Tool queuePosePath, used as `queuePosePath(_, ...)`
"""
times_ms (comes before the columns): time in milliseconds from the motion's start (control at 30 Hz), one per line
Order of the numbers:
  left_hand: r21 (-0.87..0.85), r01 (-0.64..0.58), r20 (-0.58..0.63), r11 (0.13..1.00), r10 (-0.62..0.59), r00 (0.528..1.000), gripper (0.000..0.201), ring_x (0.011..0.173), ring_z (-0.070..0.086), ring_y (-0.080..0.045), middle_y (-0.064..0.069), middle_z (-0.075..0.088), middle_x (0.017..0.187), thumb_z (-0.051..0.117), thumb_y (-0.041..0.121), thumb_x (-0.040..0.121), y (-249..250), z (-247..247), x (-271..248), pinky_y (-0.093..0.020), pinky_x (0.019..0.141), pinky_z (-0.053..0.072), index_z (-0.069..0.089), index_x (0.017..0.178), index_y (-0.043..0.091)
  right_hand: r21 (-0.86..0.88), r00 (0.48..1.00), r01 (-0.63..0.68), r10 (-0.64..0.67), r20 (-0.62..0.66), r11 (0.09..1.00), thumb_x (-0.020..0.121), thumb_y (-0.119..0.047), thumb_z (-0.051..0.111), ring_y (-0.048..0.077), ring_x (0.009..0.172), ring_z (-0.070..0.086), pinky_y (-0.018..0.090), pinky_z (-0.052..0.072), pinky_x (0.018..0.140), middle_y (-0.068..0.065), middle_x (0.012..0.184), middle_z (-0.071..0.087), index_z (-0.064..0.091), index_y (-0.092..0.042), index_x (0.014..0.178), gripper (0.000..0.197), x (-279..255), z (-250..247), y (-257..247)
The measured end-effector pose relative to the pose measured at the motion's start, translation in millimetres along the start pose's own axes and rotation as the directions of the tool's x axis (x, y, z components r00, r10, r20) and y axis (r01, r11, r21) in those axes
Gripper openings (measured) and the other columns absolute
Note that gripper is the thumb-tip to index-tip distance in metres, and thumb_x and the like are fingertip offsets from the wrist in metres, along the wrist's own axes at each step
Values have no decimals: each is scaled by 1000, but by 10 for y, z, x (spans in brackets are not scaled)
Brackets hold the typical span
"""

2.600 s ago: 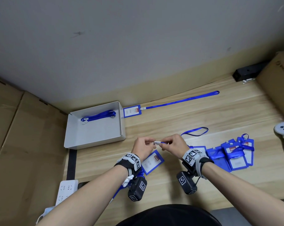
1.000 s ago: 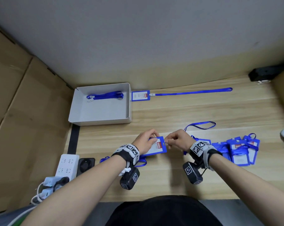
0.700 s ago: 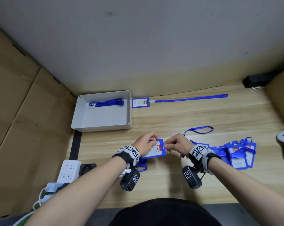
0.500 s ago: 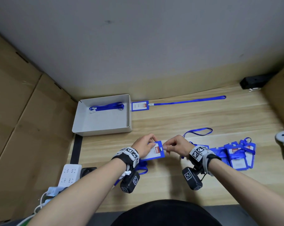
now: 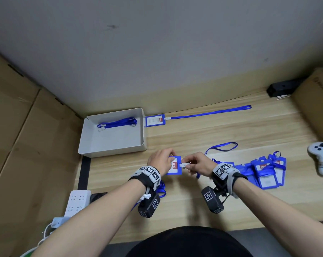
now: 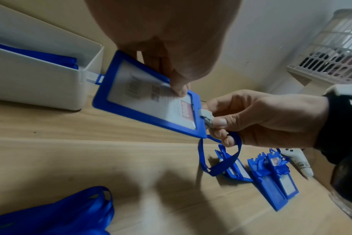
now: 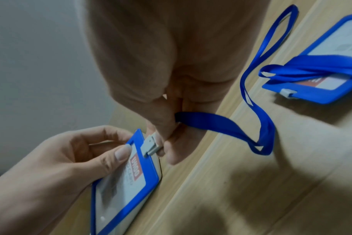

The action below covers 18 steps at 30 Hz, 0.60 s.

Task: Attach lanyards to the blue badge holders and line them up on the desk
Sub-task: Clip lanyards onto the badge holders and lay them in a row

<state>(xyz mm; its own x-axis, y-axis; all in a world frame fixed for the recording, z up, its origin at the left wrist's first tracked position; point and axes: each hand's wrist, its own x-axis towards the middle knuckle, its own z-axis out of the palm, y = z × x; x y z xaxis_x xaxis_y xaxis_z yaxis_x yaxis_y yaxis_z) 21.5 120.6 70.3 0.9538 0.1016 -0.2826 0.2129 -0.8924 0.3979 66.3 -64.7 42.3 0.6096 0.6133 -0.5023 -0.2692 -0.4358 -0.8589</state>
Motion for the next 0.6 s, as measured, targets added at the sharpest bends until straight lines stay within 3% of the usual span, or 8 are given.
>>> queuePosePath(67, 66, -22, -36, 998, 24, 999, 13, 98, 62, -26, 2, 71, 101, 56, 25, 92, 33, -6, 21, -33, 74, 44, 63, 103, 29, 32, 1000, -15, 14, 27, 999, 94, 12, 50, 15, 55, 58, 19, 52, 56, -10, 60, 65, 62, -2, 107, 23, -1, -28, -7)
queuePosePath(133, 104, -28, -56, 994, 34, 998, 13, 98, 63, -27, 0, 71, 100, 56, 26, 92, 59, -10, 38, -33, 74, 42, 62, 104, 29, 58, 999, -27, 25, 34, 998, 93, 11, 54, 15, 56, 58, 21, 53, 59, -5, 68, 64, 64, -5, 103, 22, 23, -49, -9)
queuePosePath(233, 114, -19, -58, 993, 26, 998, 14, 97, 63, -28, 0, 71, 100, 56, 25, 93, 59, -25, 64, -31, 70, 39, 63, 105, 29, 107, 999, -54, 54, 3, 993, 91, -1, 64, 13, 59, 55, 23, 50, 60, 3, 76, 64, 72, -8, 97, 12, 66, -60, 2)
queuePosePath(333, 85, -1, -37, 996, 4, 999, 15, 98, 63, -26, 2, 71, 103, 56, 25, 93, 56, -39, 94, -30, 68, 38, 63, 105, 30, 67, 998, -27, 30, -49, 997, 93, -4, 62, 11, 58, 53, 22, 48, 57, 8, 77, 62, 72, -4, 96, 10, 117, -35, 14)
queuePosePath(467, 3, 45, -7, 999, -45, 999, 15, 99, 63, -23, 5, 71, 103, 57, 26, 92, 58, -67, 149, -30, 72, 42, 64, 105, 30, 15, 995, -31, 32, -95, 999, 93, 0, 59, 12, 59, 47, 19, 42, 50, 2, 68, 59, 69, -7, 86, 14, 216, -33, -18)
queuePosePath(600, -113, 100, 53, 989, -95, 994, 15, 96, 62, -18, 9, 70, 100, 57, 24, 92, -2, -109, 224, -31, 76, 47, 65, 103, 30, 34, 997, -60, 61, -47, 998, 95, -1, 58, 3, 47, 41, 14, 31, 45, -6, 61, 56, 69, -8, 87, 15, 297, -112, -90)
